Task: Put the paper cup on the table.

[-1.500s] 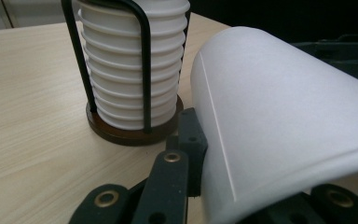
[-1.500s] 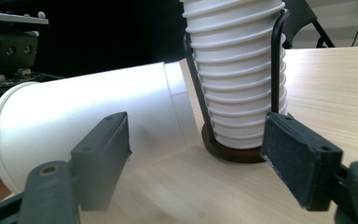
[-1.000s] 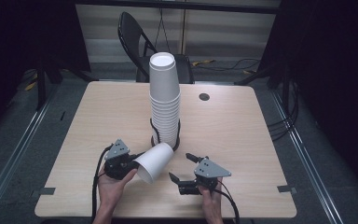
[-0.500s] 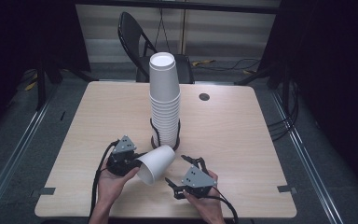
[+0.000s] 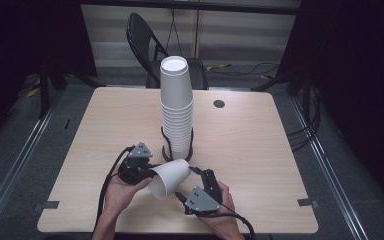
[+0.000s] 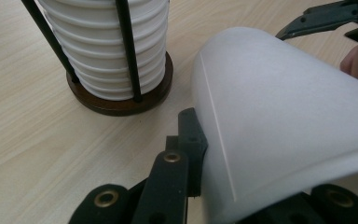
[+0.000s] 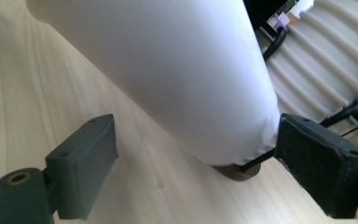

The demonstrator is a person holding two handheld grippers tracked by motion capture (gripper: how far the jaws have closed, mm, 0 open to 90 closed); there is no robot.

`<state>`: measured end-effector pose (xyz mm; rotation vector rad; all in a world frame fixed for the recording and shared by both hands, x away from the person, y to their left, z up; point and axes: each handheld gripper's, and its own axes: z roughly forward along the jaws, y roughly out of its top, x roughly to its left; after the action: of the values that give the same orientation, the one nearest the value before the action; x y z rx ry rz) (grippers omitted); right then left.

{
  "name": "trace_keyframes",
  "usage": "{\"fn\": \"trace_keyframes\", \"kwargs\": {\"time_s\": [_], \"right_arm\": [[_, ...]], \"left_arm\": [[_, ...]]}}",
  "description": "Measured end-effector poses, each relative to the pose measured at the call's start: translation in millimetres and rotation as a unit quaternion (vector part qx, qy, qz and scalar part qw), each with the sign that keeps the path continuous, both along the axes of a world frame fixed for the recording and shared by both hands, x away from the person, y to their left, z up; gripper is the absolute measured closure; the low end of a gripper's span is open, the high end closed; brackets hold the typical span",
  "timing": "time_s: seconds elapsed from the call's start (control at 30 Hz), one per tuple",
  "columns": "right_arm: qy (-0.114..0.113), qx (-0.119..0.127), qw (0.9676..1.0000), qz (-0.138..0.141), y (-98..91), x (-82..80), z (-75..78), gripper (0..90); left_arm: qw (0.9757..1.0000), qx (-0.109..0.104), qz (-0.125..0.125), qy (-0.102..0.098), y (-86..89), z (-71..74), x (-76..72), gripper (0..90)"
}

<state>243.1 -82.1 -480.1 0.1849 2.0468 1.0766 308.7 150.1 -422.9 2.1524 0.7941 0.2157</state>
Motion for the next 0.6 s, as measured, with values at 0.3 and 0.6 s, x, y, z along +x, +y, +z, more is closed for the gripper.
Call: {"fn": "trace_keyframes", "kwargs": {"time_s": [0.3,0.6], "right_arm": [[-0.075,-0.034,0.9965,-0.010,15.9,-9.0,-2.1,11.3],[-0.102,-0.048,0.9936,0.002,29.3,-10.1,-2.6,9.2]], "left_arm": [[0.9998,0.011,-0.009,0.015,-9.4,3.8,0.0,87.1],[0.9989,0.024,-0.021,0.033,-20.3,3.5,-0.2,87.1]]}}
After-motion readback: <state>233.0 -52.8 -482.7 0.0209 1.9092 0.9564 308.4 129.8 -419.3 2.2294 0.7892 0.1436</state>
